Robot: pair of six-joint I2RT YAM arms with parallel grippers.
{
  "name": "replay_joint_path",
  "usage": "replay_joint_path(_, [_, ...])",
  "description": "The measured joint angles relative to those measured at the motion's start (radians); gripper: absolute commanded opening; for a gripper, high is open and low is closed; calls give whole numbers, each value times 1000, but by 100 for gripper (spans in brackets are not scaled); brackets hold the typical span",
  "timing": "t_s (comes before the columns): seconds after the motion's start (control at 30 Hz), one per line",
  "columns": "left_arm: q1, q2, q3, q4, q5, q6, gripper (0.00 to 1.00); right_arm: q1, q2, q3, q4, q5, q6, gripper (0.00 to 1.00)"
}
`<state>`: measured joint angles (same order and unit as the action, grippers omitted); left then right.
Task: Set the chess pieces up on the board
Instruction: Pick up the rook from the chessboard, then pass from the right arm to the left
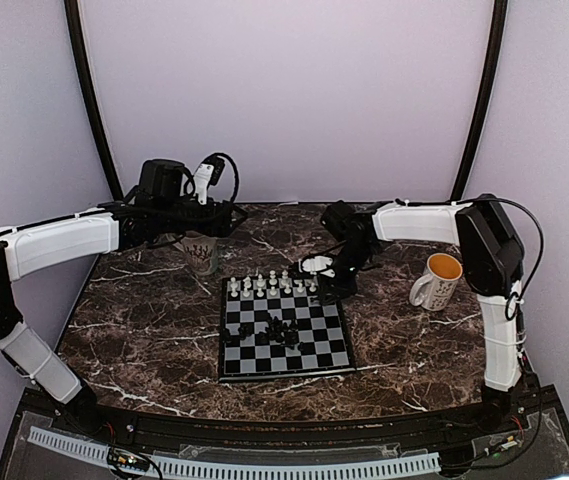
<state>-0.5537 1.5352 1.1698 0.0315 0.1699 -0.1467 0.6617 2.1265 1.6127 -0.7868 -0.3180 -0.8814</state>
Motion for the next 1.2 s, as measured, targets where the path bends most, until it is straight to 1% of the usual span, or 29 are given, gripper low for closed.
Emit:
replay_joint_path(0.13, [0,0,0,-1,6,0,71,1,5,7,-5,-1,0,30])
replay_joint_path(0.2, [0,0,0,-2,6,0,71,1,6,8,-6,-2,1,28])
replay_joint_path(0.43, [0,0,0,-4,7,0,71,5,8,12,-9,-4,14,11])
replay_joint_path(0.5, [0,0,0,-4,7,0,71,5,8,13,-12,-8,24,9])
replay_joint_path(0.67, [0,10,0,-4,7,-1,71,6,3,5,-16,-29,50,7])
replay_joint_path(0.8, [0,33,0,-4,17,-13,70,6,-60,-65,1,-77,98,6])
replay_joint_path(0.87, [0,48,6,-10,20,-32,67,6,-124,-121,28,-124,140,6])
replay_joint_path(1.0, [0,103,50,-40,61,-109,55,6,-256,-220,109,-232,237,6])
replay_joint_path(1.07, [0,116,46,-35,104,-173,53,6,-298,-262,154,-284,286,6])
replay_joint_path(1.1, [-1,117,28,-15,129,-206,52,6,-307,-278,171,-305,302,5])
replay_joint_path(1.17, [-6,110,-47,65,175,-300,45,6,-313,-306,200,-344,338,5])
replay_joint_path(1.2, [-13,104,-99,114,192,-352,44,6,-311,-319,212,-357,350,5])
